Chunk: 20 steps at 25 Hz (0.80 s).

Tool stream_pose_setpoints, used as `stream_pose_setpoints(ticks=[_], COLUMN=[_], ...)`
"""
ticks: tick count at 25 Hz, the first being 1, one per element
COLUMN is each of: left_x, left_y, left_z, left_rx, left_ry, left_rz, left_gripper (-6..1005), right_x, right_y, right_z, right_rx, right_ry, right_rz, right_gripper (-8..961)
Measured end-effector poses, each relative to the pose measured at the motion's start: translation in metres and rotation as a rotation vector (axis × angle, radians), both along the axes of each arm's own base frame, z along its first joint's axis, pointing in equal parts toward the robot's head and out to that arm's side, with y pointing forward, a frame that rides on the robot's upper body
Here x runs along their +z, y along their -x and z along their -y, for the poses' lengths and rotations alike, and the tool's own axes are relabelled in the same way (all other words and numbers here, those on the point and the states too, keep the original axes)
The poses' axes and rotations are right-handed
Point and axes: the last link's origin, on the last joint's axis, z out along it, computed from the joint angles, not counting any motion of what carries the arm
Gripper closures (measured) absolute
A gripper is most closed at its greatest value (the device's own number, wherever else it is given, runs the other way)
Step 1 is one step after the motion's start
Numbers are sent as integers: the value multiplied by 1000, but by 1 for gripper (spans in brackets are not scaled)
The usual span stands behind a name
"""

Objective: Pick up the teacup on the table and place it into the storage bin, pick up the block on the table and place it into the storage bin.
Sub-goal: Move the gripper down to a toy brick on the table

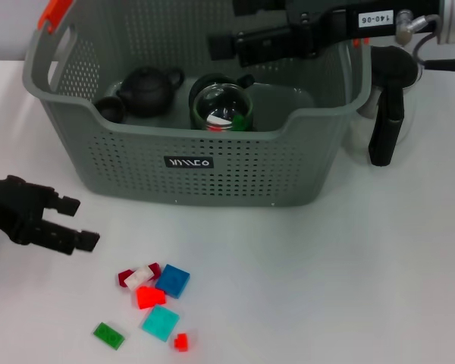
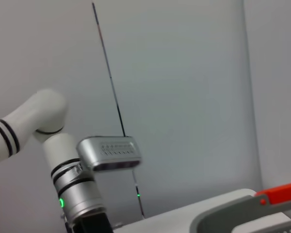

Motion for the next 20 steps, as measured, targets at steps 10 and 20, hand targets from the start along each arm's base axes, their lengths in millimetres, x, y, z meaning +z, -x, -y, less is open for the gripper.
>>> stream_pose_setpoints(ticks=[10, 20], left_x=[-16, -47], left_y=[-32, -56], left_z=[-5, 8], left_rx=[59, 26], left_ry=[83, 108], left_rz=[-231, -341], left_gripper=[108, 108], right_x=[-22, -17], right_y=[6, -15], right_z=[14, 33], right_rx=[143, 267], right_ry=[74, 164], right_rz=[52, 130], right_gripper=[7, 7])
